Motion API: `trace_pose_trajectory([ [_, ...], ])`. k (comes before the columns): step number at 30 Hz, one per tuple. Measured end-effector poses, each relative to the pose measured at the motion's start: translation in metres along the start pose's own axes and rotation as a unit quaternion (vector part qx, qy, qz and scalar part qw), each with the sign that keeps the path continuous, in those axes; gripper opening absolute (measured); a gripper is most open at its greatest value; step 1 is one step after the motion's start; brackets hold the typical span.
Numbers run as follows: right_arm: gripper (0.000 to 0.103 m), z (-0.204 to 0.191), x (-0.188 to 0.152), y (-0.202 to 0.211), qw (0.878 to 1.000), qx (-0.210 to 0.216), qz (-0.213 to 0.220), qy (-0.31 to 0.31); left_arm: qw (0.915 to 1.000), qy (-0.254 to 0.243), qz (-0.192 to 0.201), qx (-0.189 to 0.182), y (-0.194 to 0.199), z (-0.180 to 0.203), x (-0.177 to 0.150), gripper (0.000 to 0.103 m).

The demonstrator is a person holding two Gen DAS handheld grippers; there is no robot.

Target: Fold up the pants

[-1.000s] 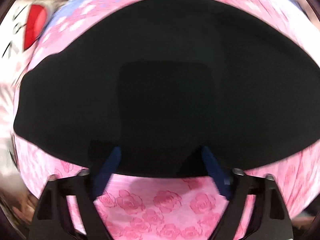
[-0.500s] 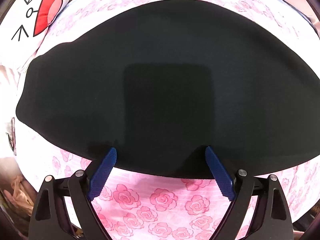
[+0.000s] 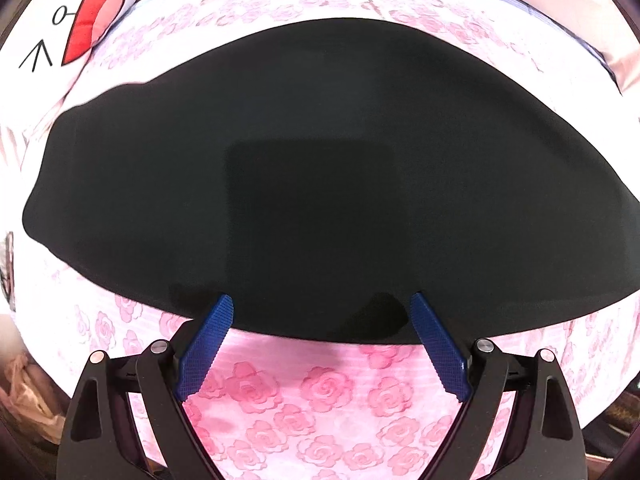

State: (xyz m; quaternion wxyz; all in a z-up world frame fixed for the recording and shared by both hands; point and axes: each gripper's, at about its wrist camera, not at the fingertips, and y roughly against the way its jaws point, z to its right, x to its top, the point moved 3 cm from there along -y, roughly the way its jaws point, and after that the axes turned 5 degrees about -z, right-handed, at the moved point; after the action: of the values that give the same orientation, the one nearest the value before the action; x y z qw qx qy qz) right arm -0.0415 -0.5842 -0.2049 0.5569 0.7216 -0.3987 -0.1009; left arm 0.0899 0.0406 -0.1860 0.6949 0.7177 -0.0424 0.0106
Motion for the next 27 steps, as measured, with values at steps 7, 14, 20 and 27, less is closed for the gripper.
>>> trace_pose_trajectory([
  [7, 0.081, -0.006, -0.005, -0.006, 0.997, -0.045, -0.004, 0.058, 0.9996, 0.027, -0.008, -0.004, 0.002, -0.017, -0.021, 0.089],
  [14, 0.017, -0.019, -0.004, -0.006, 0.998, 0.04, -0.017, 0.041, 0.9999, 0.006, -0.008, -0.004, 0.003, 0.002, -0.021, 0.089],
  [20, 0.017, -0.118, -0.02, 0.039, 0.988, 0.129, 0.002, 0.085, 0.9995, 0.011, 0.012, -0.026, 0.008, -0.009, -0.017, 0.089],
  [27, 0.017, -0.355, -0.122, 0.027, 0.924, 0.252, -0.102, 0.27, 0.9947, 0.068, 0.04, -0.066, 0.009, -0.072, -0.023, 0.089],
])
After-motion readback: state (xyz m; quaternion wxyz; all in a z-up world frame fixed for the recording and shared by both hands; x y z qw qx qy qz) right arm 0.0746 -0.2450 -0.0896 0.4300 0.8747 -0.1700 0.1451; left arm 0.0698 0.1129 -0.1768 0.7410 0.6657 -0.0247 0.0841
